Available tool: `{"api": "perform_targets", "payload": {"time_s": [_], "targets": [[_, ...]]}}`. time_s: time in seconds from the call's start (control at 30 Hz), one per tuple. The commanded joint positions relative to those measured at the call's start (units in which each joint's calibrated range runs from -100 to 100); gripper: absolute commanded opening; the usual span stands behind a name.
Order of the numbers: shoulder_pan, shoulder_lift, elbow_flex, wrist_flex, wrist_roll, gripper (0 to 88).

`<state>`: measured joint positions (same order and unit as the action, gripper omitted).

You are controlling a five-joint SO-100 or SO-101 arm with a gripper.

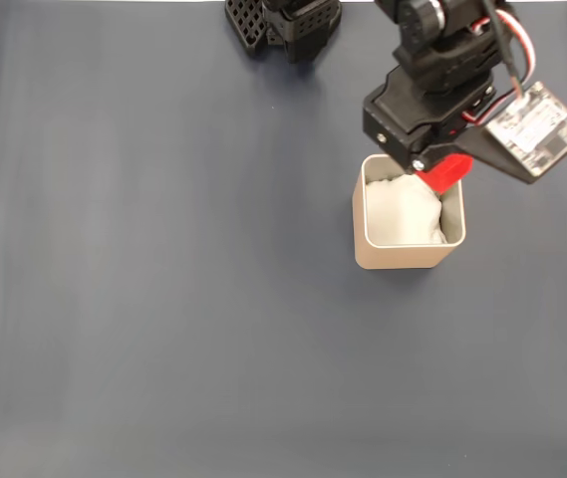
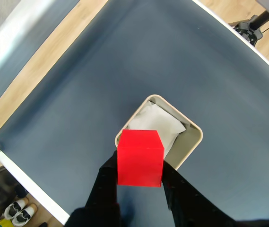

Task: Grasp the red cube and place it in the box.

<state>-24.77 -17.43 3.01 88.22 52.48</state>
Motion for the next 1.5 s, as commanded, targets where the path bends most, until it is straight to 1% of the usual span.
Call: {"api": "perform_targets", "payload": {"time_s": [0.0,0.47,1.13,1.17,1.2,1.33,1.47], "targets": [[1.1,-1.8,-0.1,-0.9,0.3,0.2],[5.1,-1.0,0.5,-3.2,1.8,0.2],[4.4,-2.0,1.8,-3.5,1.9,0.5],[4.4,-2.2,1.9,-3.5,1.9,1.6],[4.4,-2.3,2.2,-3.8,1.6,4.7],[4.5,-2.9,2.6,-4.8,-0.1,22.4],[4.8,-3.6,2.6,-5.7,-0.5,33.4]]}}
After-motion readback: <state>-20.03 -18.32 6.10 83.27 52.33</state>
